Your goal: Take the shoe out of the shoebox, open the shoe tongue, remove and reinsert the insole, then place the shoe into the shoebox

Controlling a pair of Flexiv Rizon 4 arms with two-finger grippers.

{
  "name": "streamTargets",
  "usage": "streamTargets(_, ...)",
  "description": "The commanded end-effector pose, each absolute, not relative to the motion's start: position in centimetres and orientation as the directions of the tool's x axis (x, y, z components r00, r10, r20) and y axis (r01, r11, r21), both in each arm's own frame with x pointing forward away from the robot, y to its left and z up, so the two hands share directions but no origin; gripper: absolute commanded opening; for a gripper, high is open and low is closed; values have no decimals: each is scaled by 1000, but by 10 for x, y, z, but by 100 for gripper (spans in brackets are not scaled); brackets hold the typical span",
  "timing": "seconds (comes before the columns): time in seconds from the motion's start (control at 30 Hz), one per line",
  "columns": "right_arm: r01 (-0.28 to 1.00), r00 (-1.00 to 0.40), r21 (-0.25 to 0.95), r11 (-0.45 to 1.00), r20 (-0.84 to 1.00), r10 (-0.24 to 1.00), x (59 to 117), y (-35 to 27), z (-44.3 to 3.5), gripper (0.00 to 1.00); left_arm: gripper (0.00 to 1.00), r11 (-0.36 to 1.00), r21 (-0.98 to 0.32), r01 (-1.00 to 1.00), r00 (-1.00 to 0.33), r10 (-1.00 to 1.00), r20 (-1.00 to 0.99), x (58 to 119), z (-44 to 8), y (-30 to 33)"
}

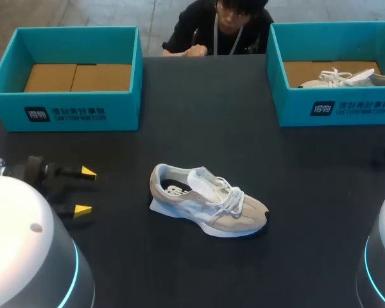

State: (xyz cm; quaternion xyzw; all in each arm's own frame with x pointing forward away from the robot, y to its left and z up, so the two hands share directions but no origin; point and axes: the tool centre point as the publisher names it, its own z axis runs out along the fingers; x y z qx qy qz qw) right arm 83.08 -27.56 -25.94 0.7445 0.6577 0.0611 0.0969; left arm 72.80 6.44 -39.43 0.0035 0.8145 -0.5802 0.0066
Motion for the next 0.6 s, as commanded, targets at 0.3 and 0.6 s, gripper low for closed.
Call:
streamTargets(0.3, 967, 126, 225, -115, -35, 991, 831, -276, -260, 100, 100, 363, -930, 65, -991, 133, -18, 736, -385, 34)
streamTargets(0.6, 967, 126, 225, -115, -35, 991, 831, -276, -260, 100, 100, 382, -918, 102, -984, 176, -36, 746, -390, 8)
